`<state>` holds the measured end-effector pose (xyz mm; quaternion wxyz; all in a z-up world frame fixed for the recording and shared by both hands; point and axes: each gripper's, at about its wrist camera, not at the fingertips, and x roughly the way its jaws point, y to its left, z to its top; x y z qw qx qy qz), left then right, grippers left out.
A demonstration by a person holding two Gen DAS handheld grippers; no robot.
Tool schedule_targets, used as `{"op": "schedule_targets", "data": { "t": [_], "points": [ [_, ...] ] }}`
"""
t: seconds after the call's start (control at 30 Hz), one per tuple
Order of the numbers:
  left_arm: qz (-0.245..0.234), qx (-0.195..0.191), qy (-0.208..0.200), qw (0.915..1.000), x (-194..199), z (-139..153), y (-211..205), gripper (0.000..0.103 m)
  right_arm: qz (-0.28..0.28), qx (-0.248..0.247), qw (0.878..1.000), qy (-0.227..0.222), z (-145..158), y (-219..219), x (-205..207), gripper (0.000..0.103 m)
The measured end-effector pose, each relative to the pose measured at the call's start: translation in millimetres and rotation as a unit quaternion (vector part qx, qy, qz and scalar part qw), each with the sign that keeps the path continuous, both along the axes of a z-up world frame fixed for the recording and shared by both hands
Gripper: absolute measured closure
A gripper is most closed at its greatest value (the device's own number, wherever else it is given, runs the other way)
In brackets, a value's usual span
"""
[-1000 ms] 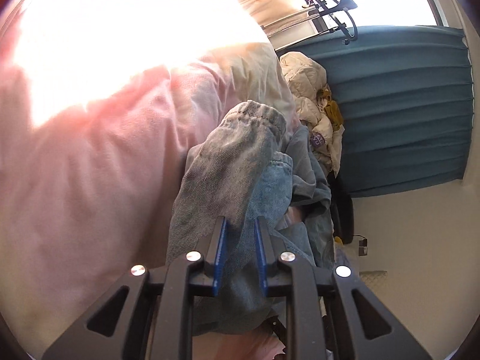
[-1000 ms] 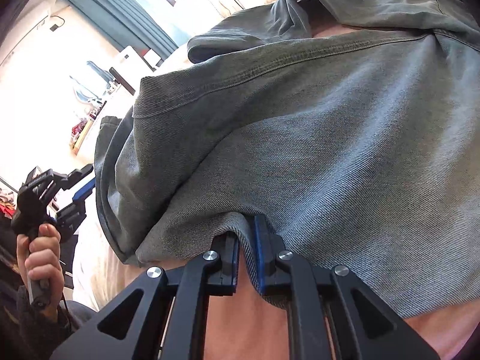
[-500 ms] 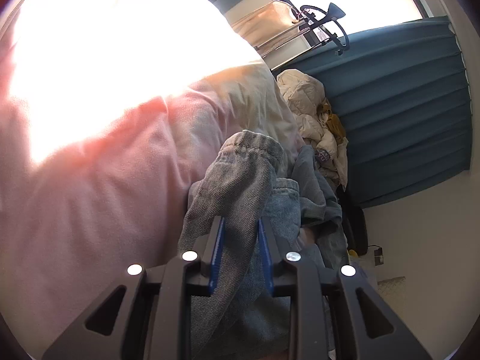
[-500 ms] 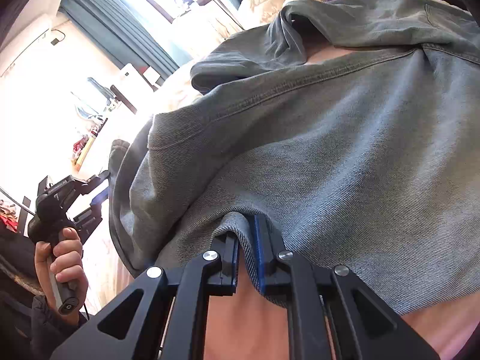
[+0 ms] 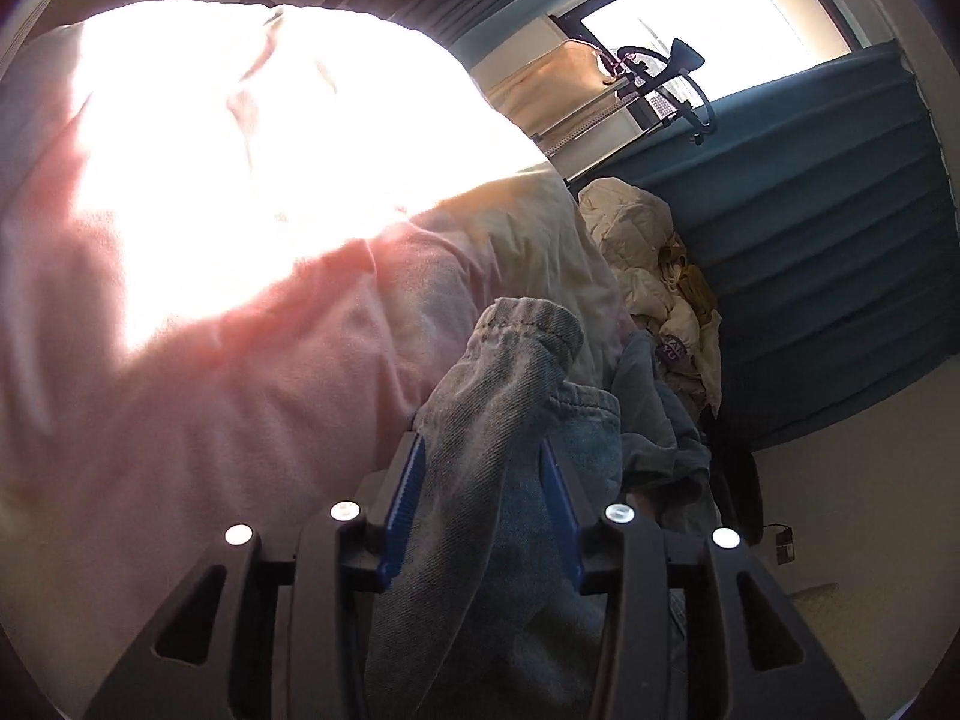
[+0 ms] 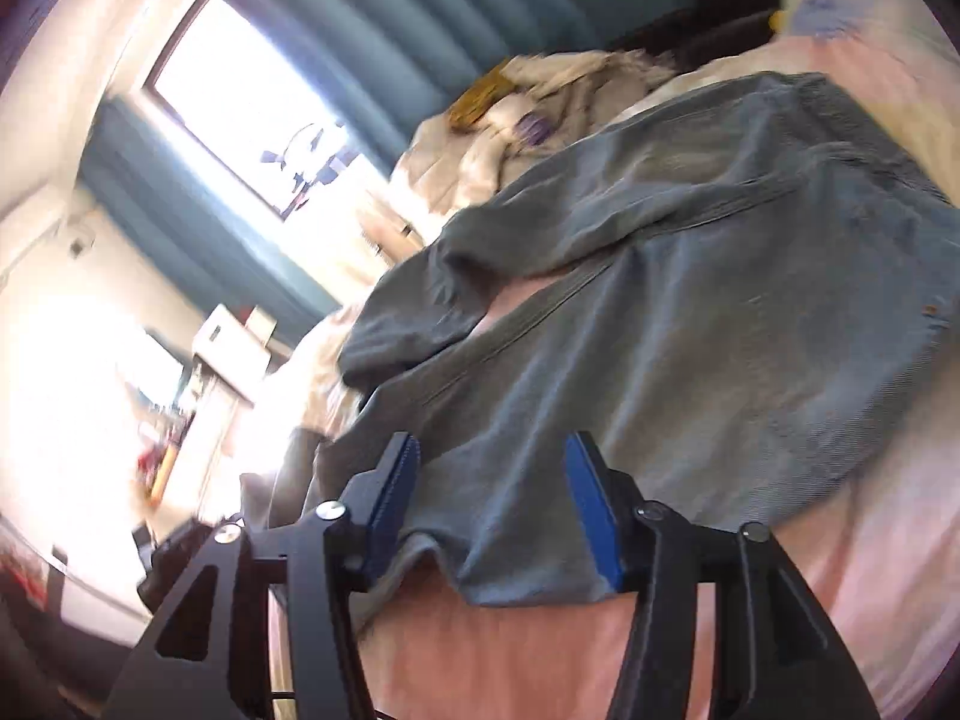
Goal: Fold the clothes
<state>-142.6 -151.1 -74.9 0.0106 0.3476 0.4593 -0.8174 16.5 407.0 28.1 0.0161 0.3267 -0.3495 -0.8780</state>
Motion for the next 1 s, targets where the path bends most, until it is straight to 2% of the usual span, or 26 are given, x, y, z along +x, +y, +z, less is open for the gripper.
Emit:
{"op": "schedule_targets", "data": {
  "t": [0.07,0.13,0.2,0.27,0.4,0.5,0.57,0.67,0.7,0.73,0.77,0.83,0.87,0.9,0.93,1.0],
  "points": [
    [-0.005,0.009,0.000,1.0000,-0.2,-1.6,0.6,0.055,-0.094,-0.038,0.995,-0.011,-10.1,54.0,13.6,0.033],
    [-0.010,0.003,-0.003,0.9999,0.7,-2.4,3.9,0.053,-0.182,-0.087,0.979,-0.032,-31.2,106.9,27.3,0.032],
    [-0.014,0.001,-0.009,0.9999,-1.1,-4.6,7.7,0.052,-0.247,-0.131,0.959,-0.047,-57.7,152.3,35.0,0.032],
    [-0.021,-0.002,-0.017,0.9996,-4.3,-7.2,11.1,0.052,-0.279,-0.164,0.945,-0.052,-85.1,190.6,33.5,0.032],
    [-0.028,-0.012,-0.031,0.9990,-11.9,-14.9,17.3,0.052,-0.271,-0.221,0.935,-0.059,-130.3,240.1,1.3,0.034],
    [-0.029,-0.030,-0.038,0.9984,-17.9,-20.0,21.3,0.052,-0.265,-0.212,0.939,-0.061,-144.3,259.2,-28.6,0.044],
    [-0.031,-0.040,-0.038,0.9980,-21.2,-21.6,24.0,0.052,-0.255,-0.200,0.945,-0.044,-141.2,262.7,-46.0,0.045],
    [-0.037,-0.040,-0.039,0.9978,-27.2,-25.5,26.3,0.052,-0.215,-0.154,0.959,-0.098,-137.2,259.5,-80.9,0.046],
    [-0.042,-0.042,-0.038,0.9975,-29.6,-27.0,27.5,0.052,-0.201,-0.139,0.963,-0.116,-135.8,258.4,-92.5,0.054],
    [-0.044,-0.051,-0.039,0.9970,-31.4,-28.3,29.3,0.052,-0.191,-0.129,0.964,-0.130,-134.5,258.4,-102.2,0.056],
    [-0.047,-0.060,-0.041,0.9963,-33.2,-29.7,31.1,0.052,-0.185,-0.130,0.965,-0.132,-131.6,260.0,-107.6,0.068],
    [-0.046,-0.078,-0.047,0.9947,-35.0,-31.4,34.7,0.052,-0.174,-0.105,0.971,-0.127,-115.4,261.3,-117.6,0.078],
    [-0.046,-0.081,-0.041,0.9948,-33.5,-29.4,35.2,0.052,-0.169,-0.082,0.974,-0.125,-105.0,261.5,-122.9,0.092],
    [-0.045,-0.084,-0.034,0.9948,-32.0,-27.3,35.8,0.059,-0.167,-0.061,0.977,-0.119,-92.4,262.0,-127.0,0.092],
    [-0.044,-0.087,-0.028,0.9948,-30.4,-25.2,36.2,0.075,-0.169,-0.048,0.979,-0.108,-79.4,264.3,-129.1,0.092],
    [-0.040,-0.089,-0.018,0.9950,-25.0,-18.1,35.9,0.088,-0.170,-0.030,0.981,-0.085,-50.8,273.0,-133.9,0.093]
  ]
}}
